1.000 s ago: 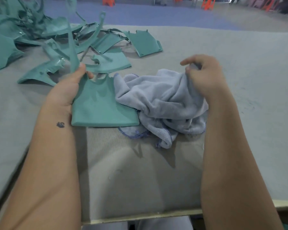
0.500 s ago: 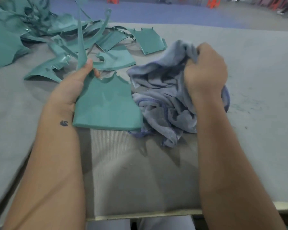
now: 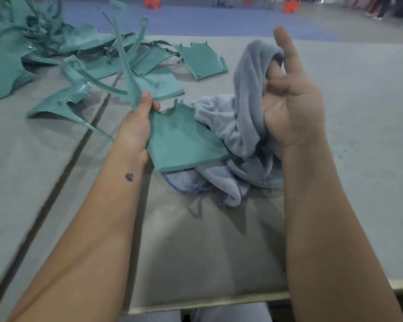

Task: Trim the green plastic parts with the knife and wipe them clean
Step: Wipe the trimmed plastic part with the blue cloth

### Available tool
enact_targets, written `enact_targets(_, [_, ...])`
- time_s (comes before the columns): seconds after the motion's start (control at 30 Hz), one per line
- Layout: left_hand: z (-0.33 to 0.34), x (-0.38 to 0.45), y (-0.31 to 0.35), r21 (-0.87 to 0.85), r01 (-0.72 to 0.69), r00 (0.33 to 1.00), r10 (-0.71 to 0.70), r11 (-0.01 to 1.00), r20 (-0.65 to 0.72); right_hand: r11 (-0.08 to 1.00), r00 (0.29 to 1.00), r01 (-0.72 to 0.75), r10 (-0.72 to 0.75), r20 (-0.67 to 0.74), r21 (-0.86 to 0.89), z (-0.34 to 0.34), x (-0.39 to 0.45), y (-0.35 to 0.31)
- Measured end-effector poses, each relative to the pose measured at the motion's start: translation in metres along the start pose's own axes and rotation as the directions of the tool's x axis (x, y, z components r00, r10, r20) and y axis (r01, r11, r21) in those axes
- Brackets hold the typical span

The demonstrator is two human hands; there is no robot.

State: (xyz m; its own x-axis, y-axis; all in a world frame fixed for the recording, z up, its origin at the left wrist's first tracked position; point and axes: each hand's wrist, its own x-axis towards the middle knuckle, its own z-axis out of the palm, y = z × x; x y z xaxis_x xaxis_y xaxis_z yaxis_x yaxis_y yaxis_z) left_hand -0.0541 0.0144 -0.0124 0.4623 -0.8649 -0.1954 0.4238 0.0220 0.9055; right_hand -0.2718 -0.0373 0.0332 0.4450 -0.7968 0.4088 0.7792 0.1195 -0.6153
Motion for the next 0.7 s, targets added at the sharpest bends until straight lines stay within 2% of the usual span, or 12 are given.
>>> enact_targets(0.07, [0.0,0.001,-0.001,-0.022,-0.026,1.0,0.026,0.999,-0.002,0.982,0.986,-0.084,0.107,0.127,-0.169,0.008,-0.002,0.005])
enact_targets(0.13, [-0.001,0.002,0.001,-0.014,-0.048,0.999,0.048,0.999,-0.017,0.917,0.959,-0.154,0.229,0.168,-0.369,0.017,-0.002,0.014])
enact_targets(0.17, [-0.003,0.003,0.002,-0.008,-0.063,0.998,0.063,0.998,-0.027,0.874,0.958,-0.144,0.24,0.155,-0.464,0.019,-0.001,0.021])
enact_targets(0.3, [-0.004,0.002,0.004,0.016,-0.146,0.988,0.146,0.989,-0.047,0.61,0.983,-0.031,0.161,0.085,-0.792,0.041,-0.001,0.057])
enact_targets(0.43, [-0.003,0.0,-0.002,0.035,-0.146,0.989,0.146,0.989,-0.022,0.393,0.998,-0.001,0.059,0.024,-0.92,0.052,-0.005,0.098])
enact_targets(0.5, [-0.002,0.001,-0.004,0.048,-0.123,0.992,0.124,0.991,-0.022,0.24,0.999,-0.026,0.026,-0.02,-0.97,0.048,-0.003,0.11])
enact_targets(0.57, [-0.003,0.002,-0.006,0.045,-0.112,0.993,0.113,0.993,-0.037,0.026,0.998,-0.064,-0.018,-0.064,-0.998,0.042,0.002,0.112])
enact_targets(0.7, [-0.004,0.0,-0.009,-0.026,-0.117,0.992,0.115,0.993,-0.055,-0.394,0.993,-0.114,-0.051,-0.102,-0.912,0.026,0.013,0.101])
